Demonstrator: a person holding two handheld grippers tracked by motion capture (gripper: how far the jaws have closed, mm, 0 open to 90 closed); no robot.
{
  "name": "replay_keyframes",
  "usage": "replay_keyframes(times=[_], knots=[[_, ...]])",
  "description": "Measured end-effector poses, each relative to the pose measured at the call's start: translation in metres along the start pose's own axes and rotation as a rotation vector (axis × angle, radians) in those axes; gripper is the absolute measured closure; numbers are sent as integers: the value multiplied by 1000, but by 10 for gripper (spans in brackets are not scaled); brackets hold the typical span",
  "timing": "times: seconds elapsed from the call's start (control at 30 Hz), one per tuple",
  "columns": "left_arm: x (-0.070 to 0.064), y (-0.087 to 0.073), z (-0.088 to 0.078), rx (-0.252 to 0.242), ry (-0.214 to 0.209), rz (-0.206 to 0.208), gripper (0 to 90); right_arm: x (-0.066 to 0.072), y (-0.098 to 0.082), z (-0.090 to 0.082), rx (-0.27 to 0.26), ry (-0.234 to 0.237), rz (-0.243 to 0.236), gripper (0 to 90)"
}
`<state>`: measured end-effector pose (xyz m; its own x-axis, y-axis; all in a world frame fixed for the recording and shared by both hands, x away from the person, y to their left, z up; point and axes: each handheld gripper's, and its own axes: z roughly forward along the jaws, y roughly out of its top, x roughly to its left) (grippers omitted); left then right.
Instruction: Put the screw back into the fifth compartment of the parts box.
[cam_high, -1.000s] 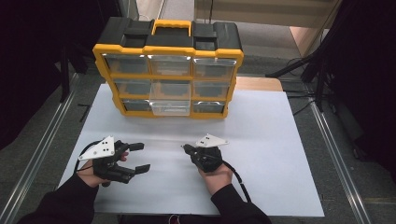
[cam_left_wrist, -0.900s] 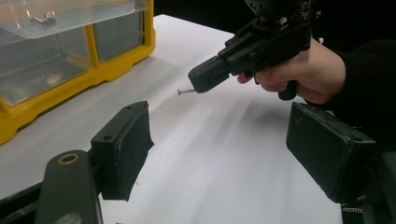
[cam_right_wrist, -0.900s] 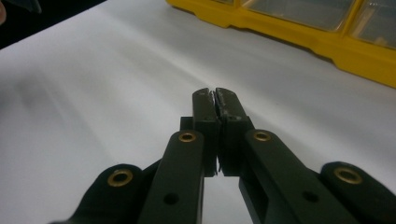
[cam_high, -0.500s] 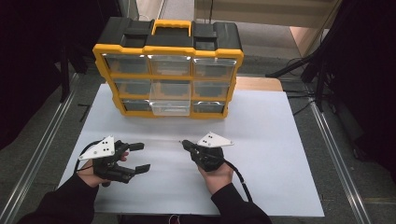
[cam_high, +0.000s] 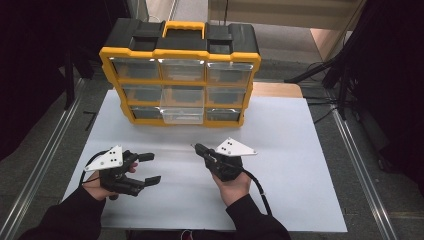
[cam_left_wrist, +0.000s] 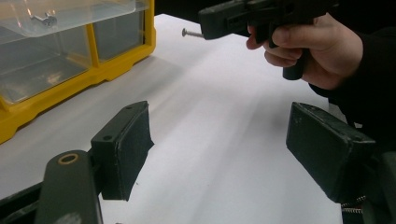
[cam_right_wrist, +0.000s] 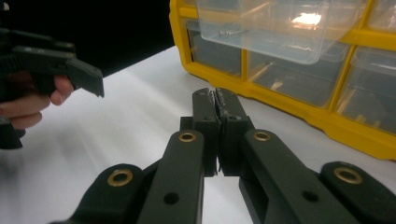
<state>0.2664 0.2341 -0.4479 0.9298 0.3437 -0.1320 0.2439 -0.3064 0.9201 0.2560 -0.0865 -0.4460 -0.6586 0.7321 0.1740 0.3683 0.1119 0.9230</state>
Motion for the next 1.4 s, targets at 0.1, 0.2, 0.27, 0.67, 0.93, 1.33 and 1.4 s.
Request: replay_keyframes(times=[0.1, 0.2, 0.27, 0.67, 0.93, 1.33, 1.4], knots=[[0, 0, 0, 0, -1, 0, 218, 2, 3, 1, -11, 6, -8, 897], [1, 0, -1, -1, 2, 0, 218, 5, 6, 2, -20, 13, -25, 897], [1, 0, -1, 3, 3, -3, 218, 6, 8, 2, -21, 17, -23, 896], [1, 0, -1, 3, 5, -3, 218, 7, 23, 5, -58, 18, -22, 897], [1, 0, -1, 3, 2, -10, 218, 9, 29, 7, -61, 12, -19, 897], [1, 0, -1, 7, 3, -12, 218, 7, 40, 7, -87, 6, -5, 897], [1, 0, -1, 7, 1, -16, 218, 7, 43, 7, -90, 5, -3, 897]])
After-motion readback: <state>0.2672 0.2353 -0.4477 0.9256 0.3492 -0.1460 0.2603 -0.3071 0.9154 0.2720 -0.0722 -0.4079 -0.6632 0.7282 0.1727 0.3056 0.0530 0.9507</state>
